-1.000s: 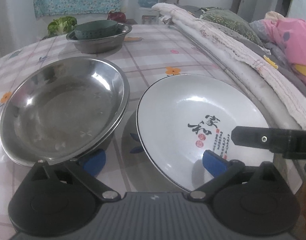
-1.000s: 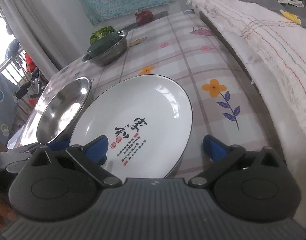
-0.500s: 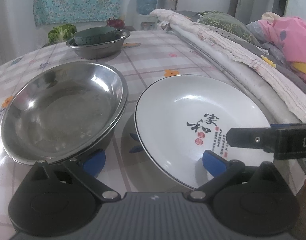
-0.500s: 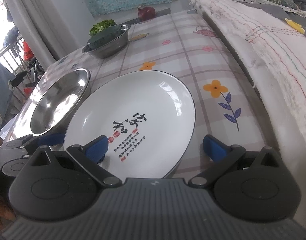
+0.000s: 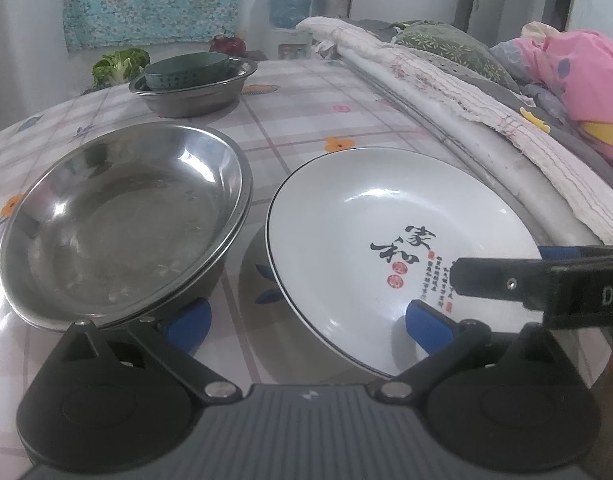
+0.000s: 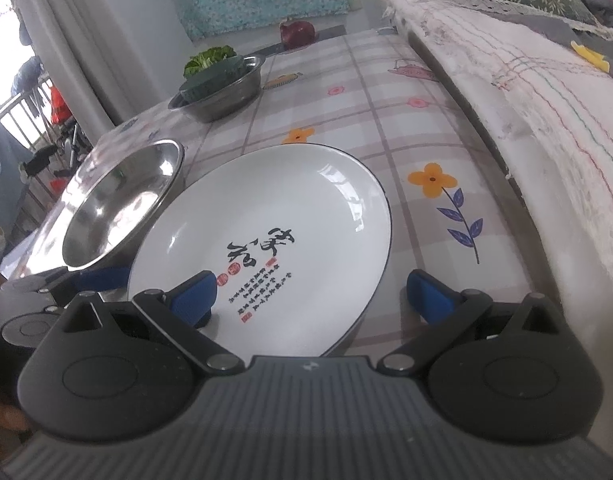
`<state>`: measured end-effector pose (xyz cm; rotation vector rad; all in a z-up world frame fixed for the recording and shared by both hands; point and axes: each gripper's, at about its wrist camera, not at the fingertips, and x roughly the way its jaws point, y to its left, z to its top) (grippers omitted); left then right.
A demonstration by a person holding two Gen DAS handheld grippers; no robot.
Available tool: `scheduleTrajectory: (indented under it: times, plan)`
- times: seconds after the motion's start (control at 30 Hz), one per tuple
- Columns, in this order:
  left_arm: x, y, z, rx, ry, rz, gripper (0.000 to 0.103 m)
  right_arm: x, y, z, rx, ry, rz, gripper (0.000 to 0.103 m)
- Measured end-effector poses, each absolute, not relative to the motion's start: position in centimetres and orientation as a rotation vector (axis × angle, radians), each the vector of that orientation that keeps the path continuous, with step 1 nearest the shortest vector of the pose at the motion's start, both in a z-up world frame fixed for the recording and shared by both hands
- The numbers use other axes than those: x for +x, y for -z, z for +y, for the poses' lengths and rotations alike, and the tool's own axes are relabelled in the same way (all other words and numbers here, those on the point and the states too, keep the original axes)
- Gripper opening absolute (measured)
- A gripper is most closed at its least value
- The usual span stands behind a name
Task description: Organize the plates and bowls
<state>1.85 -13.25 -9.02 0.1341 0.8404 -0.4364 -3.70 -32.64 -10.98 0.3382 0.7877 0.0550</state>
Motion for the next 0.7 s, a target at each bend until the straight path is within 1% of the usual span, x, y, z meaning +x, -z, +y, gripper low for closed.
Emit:
scheduleTrajectory:
  times: [0.4,0.7]
  plan:
    - [1.9,9.0,-13.2,0.133,0.431,0.846,0.103,-3.7,11.0,-32.8,0.354,-0.053,0.783,0.102]
    - [1.9,9.0,-13.3,0.136,0.430,0.850,0.103,-4.1,11.1,-34.1,0.464,-0.058,0.748,0.102]
